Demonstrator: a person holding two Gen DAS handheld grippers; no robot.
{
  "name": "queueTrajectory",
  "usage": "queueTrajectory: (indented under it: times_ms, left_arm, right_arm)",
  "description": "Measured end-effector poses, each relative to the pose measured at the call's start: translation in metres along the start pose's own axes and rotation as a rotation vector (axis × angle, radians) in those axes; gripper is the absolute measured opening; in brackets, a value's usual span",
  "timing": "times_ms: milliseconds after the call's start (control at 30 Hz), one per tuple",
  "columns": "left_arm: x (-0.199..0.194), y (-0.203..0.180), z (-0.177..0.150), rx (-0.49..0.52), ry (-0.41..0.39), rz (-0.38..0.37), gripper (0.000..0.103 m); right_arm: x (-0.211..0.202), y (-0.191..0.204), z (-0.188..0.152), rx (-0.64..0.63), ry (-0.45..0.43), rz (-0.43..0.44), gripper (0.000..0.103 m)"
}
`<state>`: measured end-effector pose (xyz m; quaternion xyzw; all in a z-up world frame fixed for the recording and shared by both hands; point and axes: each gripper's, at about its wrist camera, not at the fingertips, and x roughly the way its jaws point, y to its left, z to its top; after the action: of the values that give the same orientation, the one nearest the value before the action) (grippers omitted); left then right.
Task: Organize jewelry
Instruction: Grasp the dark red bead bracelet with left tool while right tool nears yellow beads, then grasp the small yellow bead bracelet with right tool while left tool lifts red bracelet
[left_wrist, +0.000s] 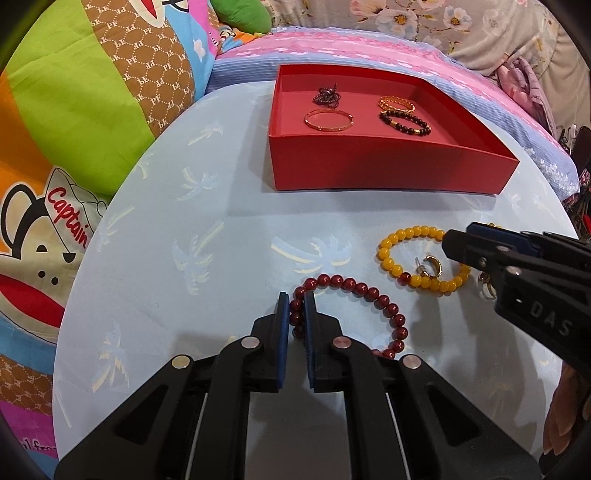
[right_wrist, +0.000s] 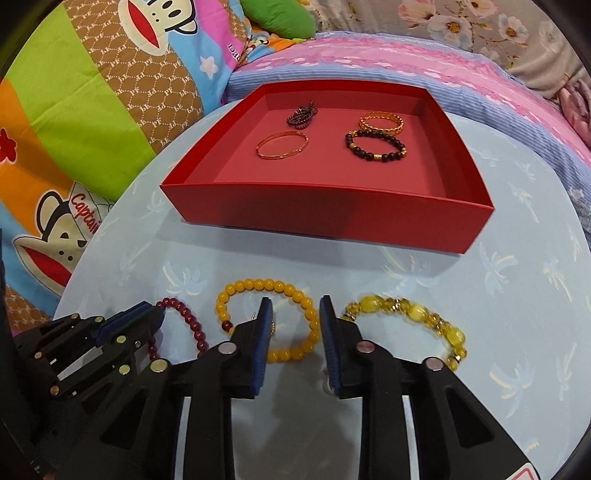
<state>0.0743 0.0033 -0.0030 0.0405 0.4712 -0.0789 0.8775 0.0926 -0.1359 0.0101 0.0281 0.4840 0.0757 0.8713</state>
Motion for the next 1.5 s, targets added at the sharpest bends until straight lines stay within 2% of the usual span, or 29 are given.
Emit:
queueTrajectory:
  times_ms: [167,500,700,1033,1233,1500]
  left_arm:
    - [0.0,0.0,0.0,-0.001,-0.001,-0.001,0.008]
    - [0.0,0.0,0.001,-0.007,0.001,-0.005,0.008]
    - [-0.001,0.0,0.005,-0.015,0.015,-0.02,0.008]
    - [-0.025,-0.01,0.017,0.01,-0.022,-0.066,0.008]
    - [-0.046,-0.019,0.041,0.037,-0.073,-0.117,0.008]
    - [-0.068,-0.031,0.108,0.058,-0.197,-0.178,0.008]
  right_arm:
    - [0.012,-0.002,0.001,-0.006,0.026,-0.003,0.012]
    - [0.007,-0.001,-0.009,-0.019,0.009,-0.012,0.007]
    - [-0.016,-0.002,-0.013,-0.002,-0.026,0.001,0.007]
    - [-0.063,-0.002,-0.002,0.016,-0.113,0.015,0.007]
    - [-0.08,-0.012,0.019,0.024,-0.172,-0.003,0.007]
    - [-0.092,-0.03,0.069,0.037,-0.257,-0.022,0.007]
